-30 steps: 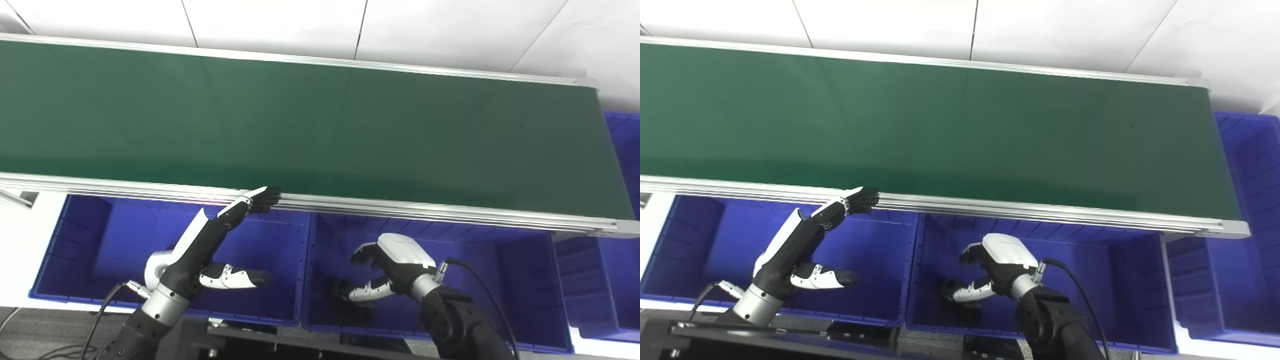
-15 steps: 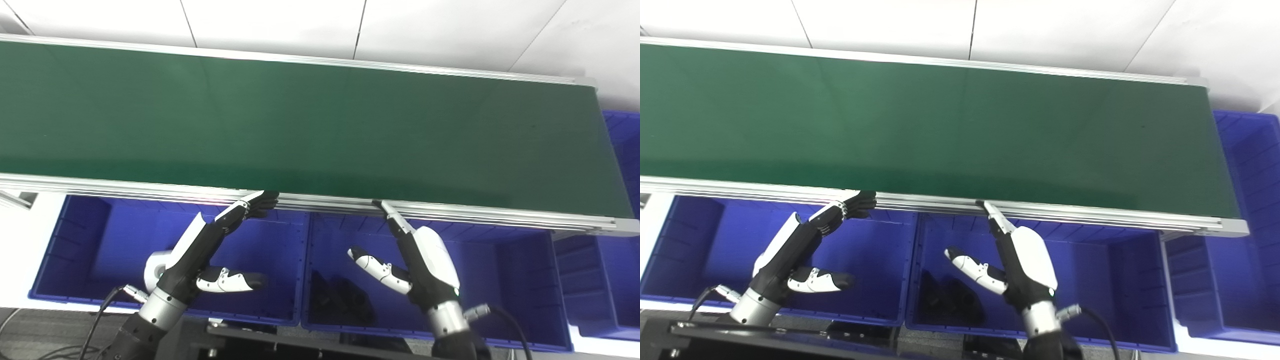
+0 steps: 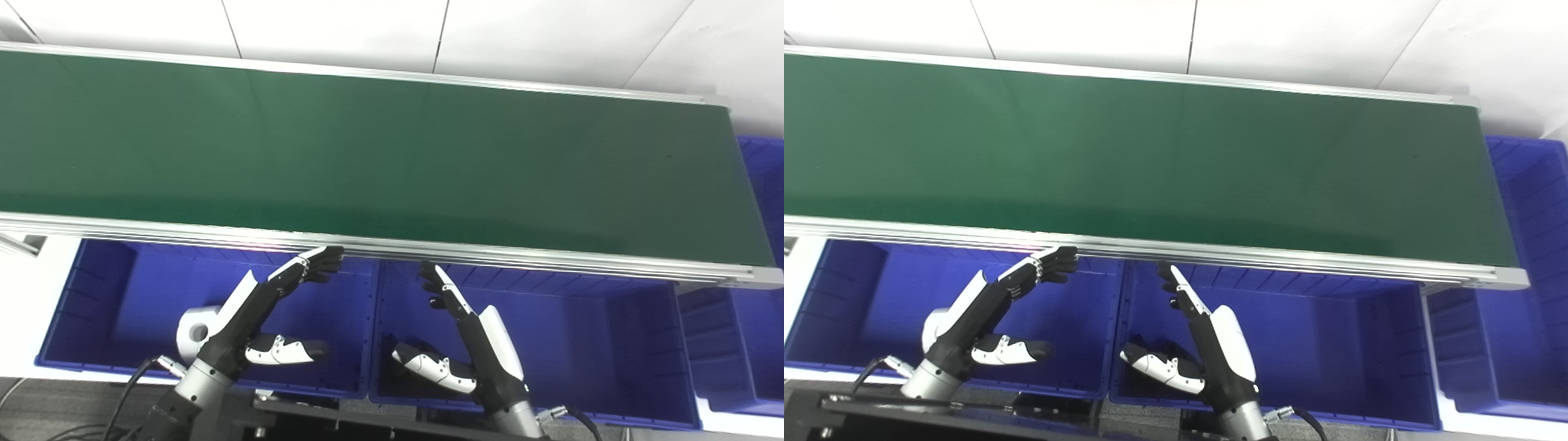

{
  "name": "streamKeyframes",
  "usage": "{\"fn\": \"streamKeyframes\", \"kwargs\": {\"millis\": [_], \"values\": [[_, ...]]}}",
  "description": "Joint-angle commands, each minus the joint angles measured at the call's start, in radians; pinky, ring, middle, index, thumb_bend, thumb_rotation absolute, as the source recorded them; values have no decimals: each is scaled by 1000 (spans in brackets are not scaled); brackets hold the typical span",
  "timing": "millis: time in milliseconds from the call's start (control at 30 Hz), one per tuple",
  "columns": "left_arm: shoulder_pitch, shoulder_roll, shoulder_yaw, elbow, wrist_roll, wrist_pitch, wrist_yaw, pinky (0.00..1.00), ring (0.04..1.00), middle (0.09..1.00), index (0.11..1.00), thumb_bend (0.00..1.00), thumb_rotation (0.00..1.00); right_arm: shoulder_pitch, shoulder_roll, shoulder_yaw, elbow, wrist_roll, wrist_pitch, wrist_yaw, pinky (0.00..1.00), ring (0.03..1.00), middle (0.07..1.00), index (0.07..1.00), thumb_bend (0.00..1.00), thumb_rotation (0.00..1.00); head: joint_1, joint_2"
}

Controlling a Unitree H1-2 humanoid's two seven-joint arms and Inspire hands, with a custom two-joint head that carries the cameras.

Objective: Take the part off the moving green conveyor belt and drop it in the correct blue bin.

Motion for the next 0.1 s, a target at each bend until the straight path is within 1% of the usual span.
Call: {"fn": "streamKeyframes", "kwargs": {"millis": [0, 33, 67], "values": [[-4, 16, -15, -5, 13, -27, 31, 755, 807, 839, 853, 755, 668, -8, 2, -2, 5, 14, -84, -24, 776, 857, 901, 942, 813, 634, 2, -2], [-8, 18, -22, 0, 12, -27, 37, 747, 803, 838, 853, 751, 663, -11, 1, -4, 16, 17, -92, -24, 783, 860, 902, 943, 820, 633, 5, -18], [-10, 20, -29, 3, 10, -27, 43, 744, 802, 838, 853, 747, 655, -13, 0, -5, 27, 20, -102, -25, 785, 862, 903, 943, 824, 633, 5, -21]]}}
